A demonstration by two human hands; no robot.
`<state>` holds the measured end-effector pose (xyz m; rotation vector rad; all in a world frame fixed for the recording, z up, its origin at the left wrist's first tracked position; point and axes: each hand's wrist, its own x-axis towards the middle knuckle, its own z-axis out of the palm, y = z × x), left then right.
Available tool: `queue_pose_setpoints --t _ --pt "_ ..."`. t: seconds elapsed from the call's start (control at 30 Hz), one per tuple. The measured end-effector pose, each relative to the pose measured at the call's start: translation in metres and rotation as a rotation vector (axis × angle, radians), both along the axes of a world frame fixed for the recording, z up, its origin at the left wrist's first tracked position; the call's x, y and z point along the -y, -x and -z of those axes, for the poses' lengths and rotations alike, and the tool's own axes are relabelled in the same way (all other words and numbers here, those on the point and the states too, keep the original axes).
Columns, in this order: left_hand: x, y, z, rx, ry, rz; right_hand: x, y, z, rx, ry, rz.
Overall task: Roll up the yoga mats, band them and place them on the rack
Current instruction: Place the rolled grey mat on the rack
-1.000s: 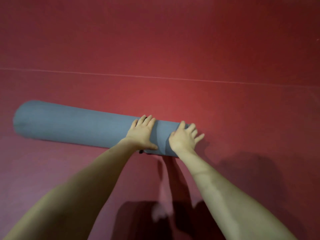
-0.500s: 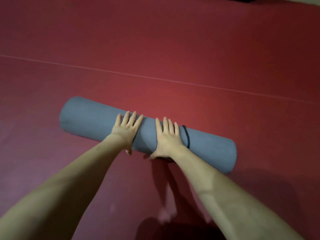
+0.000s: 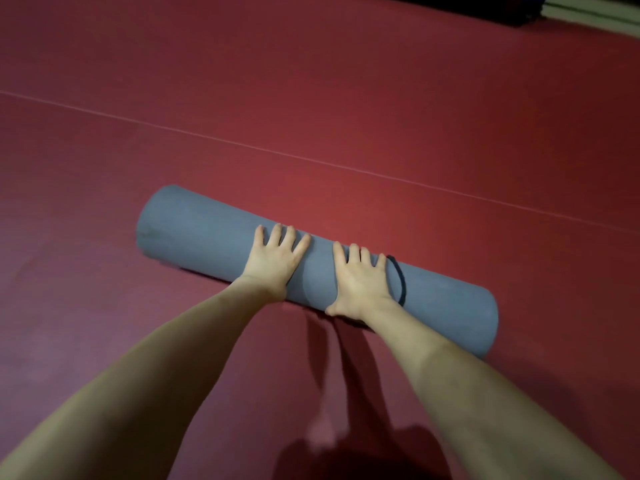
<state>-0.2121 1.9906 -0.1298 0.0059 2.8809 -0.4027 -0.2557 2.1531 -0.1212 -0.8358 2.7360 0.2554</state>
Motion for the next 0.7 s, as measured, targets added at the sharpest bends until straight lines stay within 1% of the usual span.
queue_pose_setpoints --t 0.13,0.27,0.47,0.57,0.7 --pt "-0.006 0.004 -0.046 -0.026 0.006 0.005 -0.006 0.005 -0.048 -0.002 0.011 0.001" --pt "-0.008 -0.001 -0.131 -0.012 -0.008 -0.038 -0.007 0.004 -0.133 -0.010 0.007 -0.027" --pt "-0.002 -0.016 -0.297 -0.002 -0.030 -0.088 0.004 -0.003 -0.297 -0.009 0.000 -0.072" --pt "0.012 -0.021 -0.387 0.020 -0.022 -0.119 0.020 -0.006 -0.385 -0.020 0.005 -0.085" --pt "0.034 -0.033 -0.501 0.000 -0.023 -0.135 0.045 -0.012 -0.498 -0.036 0.006 -0.112"
